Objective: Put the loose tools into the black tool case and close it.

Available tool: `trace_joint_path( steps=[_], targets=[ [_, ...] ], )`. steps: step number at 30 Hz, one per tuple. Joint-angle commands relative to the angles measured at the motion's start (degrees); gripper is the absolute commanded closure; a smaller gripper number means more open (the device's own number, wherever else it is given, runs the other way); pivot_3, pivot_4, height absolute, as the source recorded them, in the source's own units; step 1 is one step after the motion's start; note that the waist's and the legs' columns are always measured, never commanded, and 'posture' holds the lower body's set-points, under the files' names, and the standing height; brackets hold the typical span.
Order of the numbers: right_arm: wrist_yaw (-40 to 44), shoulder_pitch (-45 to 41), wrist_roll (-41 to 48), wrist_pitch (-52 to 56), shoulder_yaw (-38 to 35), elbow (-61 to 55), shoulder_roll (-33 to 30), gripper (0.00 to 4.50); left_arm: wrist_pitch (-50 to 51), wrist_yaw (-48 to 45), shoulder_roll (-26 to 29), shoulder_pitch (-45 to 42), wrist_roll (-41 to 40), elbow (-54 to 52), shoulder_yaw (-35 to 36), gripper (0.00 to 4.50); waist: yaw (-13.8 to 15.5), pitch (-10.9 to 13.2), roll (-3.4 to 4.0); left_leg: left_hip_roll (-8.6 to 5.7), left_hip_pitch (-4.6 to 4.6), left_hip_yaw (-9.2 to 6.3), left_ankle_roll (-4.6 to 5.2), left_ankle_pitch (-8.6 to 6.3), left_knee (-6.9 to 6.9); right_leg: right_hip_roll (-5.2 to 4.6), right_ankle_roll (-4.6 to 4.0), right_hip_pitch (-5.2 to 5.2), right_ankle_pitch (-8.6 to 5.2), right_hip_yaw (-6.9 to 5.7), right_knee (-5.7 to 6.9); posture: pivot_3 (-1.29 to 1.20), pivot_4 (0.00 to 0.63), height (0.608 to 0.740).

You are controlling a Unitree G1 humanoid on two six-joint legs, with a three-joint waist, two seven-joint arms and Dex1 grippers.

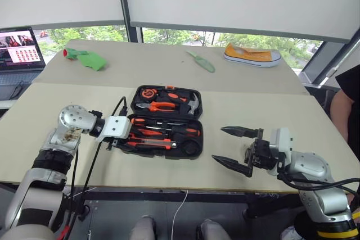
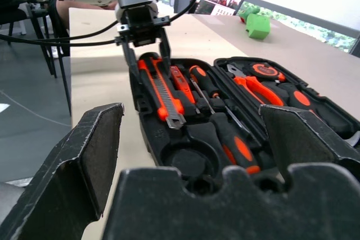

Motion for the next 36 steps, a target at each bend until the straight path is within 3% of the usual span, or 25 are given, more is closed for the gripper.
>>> trace_joint_path(
  steps=[1, 2, 4, 7, 9, 14, 17, 25, 27, 30, 36],
  targets=[
    [0.4, 0.1, 1.4, 0.1, -1.3, -2.2, -0.7, 0.0, -0.2, -0.8, -0.6, -1.4, 0.1, 0.5, -1.1, 2.7, 0.0, 0.0, 0.0, 0.0, 0.0, 0.0, 0.0, 0.0, 0.0, 0.0, 0.0, 0.0, 0.0, 0.0, 0.0, 0.0, 0.15, 0.74],
    [0.5, 0.1, 1.4, 0.1, -1.2, -2.2, -0.7, 0.0, 0.2, -1.6, -0.8, -1.4, -0.6, 0.3, -1.1, 2.7, 0.0, 0.0, 0.0, 0.0, 0.0, 0.0, 0.0, 0.0, 0.01, 0.0, 0.0, 0.0, 0.0, 0.0, 0.01, 0.0, 0.15, 0.74],
    [0.5, 0.1, 1.3, 0.1, -1.1, -2.2, -0.7, 0.0, 0.7, -1.9, -1.3, -1.5, -1.5, 0.2, -0.8, 1.68, 0.0, 0.0, 0.0, 0.0, 0.0, 0.0, 0.0, 0.0, 0.01, 0.0, 0.0, 0.0, 0.0, 0.0, 0.0, 0.0, 0.15, 0.74],
    [0.9, -0.2, 1.2, -0.1, -1.2, -1.7, -0.8, 0.0, -1.3, -1.8, -2.0, -2.4, -3.1, 2.0, 0.6, 0.84, 0.0, 0.0, 0.0, 0.0, 0.0, -0.01, 0.0, 0.0, 0.0, 0.01, 0.0, 0.0, 0.0, 0.0, 0.0, 0.0, 0.15, 0.74],
    [1.2, -0.3, 1.3, -0.2, -1.3, -1.4, -0.9, 0.0, -2.7, -2.2, -2.8, -3.1, -5.8, 3.6, 2.5, 0.03, -0.1, 0.0, 0.0, 0.0, 0.0, -0.01, 0.0, 0.0, 0.01, 0.01, 0.0, 0.0, 0.0, 0.0, 0.0, 0.0, 0.15, 0.74],
    [1.7, -0.8, 1.3, -0.5, -2.2, 0.4, -1.0, 0.0, 7.8, -4.5, -3.3, -4.1, -15.4, 4.9, 8.4, 0.03, -0.1, 0.0, 0.0, 0.01, 0.0, -0.03, 0.0, 0.0, 0.01, 0.02, 0.0, -0.01, 0.0, -0.01, 0.02, 0.0, 0.15, 0.74],
    [1.4, -1.1, 1.1, -0.8, -1.9, 1.5, -0.3, 0.0, 9.8, -4.7, -4.2, -2.3, -15.7, 3.5, 8.4, 0.8, -0.1, 0.0, 0.0, 0.0, 0.0, -0.04, 0.01, 0.0, 0.03, 0.01, 0.01, 0.01, 0.0, -0.02, 0.02, 0.0, 0.15, 0.74],
    [0.8, -1.6, 0.2, -1.1, -0.5, 2.0, 1.5, 0.0, 6.1, -1.7, -7.6, 2.1, -12.0, 3.5, 6.7, 3.94, 0.0, 0.0, 0.01, -0.01, -0.01, -0.04, 0.01, 0.0, 0.07, 0.01, 0.01, 0.03, 0.0, -0.02, 0.03, 0.0, 0.15, 0.74],
    [0.7, -1.6, 0.1, -1.1, -0.5, 2.0, 1.6, 0.0, 4.3, 0.2, -8.0, 2.2, -9.7, 4.8, 5.9, 4.44, 0.0, 0.0, 0.01, -0.01, -0.01, -0.04, 0.01, 0.0, 0.08, 0.01, 0.01, 0.03, 0.0, -0.02, 0.03, 0.0, 0.15, 0.74],
    [0.4, -1.4, 0.1, -0.9, -0.5, 1.9, 1.8, 0.0, 2.0, 4.4, -8.5, 1.8, -5.4, 7.9, 4.3, 4.44, 0.0, 0.0, 0.01, -0.01, 0.0, -0.04, 0.01, 0.0, 0.08, 0.01, 0.02, 0.06, 0.01, -0.02, 0.03, 0.0, 0.15, 0.74],
    [0.0, -0.3, 0.3, -0.6, -0.7, 0.9, 1.7, 0.0, 3.9, 2.9, -8.8, 3.3, -4.3, 7.2, 2.1, 4.44, 0.2, -0.1, 0.09, -0.02, 0.39, -0.06, 0.01, 0.0, 0.11, 0.0, 0.03, 0.53, 0.0, -0.03, -0.01, 0.0, 0.15, 0.74]
  ],
)
